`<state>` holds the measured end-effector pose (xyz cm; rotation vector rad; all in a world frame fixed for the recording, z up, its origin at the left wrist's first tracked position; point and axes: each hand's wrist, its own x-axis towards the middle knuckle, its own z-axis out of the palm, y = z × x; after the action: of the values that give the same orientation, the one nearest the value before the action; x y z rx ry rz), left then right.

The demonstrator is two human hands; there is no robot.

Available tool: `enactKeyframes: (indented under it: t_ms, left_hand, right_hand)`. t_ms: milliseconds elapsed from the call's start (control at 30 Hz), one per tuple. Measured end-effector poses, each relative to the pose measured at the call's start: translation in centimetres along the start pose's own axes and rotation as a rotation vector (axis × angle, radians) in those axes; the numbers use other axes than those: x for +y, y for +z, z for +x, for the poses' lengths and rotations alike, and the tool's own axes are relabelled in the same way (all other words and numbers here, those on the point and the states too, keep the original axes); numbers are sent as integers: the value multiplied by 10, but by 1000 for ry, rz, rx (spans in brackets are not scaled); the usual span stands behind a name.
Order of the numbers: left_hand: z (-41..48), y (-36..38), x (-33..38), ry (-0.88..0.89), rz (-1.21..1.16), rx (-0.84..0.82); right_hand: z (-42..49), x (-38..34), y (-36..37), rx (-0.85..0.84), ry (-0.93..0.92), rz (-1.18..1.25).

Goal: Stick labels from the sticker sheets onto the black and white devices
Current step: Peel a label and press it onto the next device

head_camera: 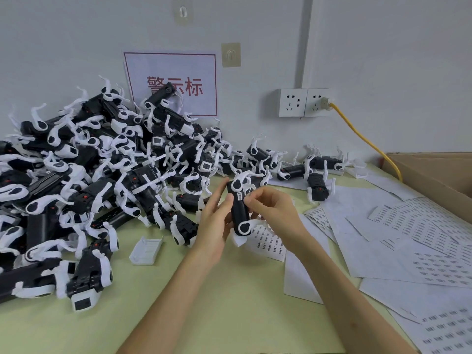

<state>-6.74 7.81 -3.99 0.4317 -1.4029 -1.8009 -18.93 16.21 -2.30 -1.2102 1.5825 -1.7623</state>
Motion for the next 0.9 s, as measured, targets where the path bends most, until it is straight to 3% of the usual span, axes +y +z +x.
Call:
enactKeyframes:
  t_ms: [500, 733, 900]
  left_hand:
    - [0, 5, -7, 43, 147, 79]
    - [3, 2, -10, -74, 90, 137]
    - [1, 3, -7, -103, 79, 53]
  right_hand:
    - [-2, 2, 8, -15, -7, -10]
    - [-2, 3, 11, -30, 17, -37]
    - [-1, 3, 9, -11, 30, -47]
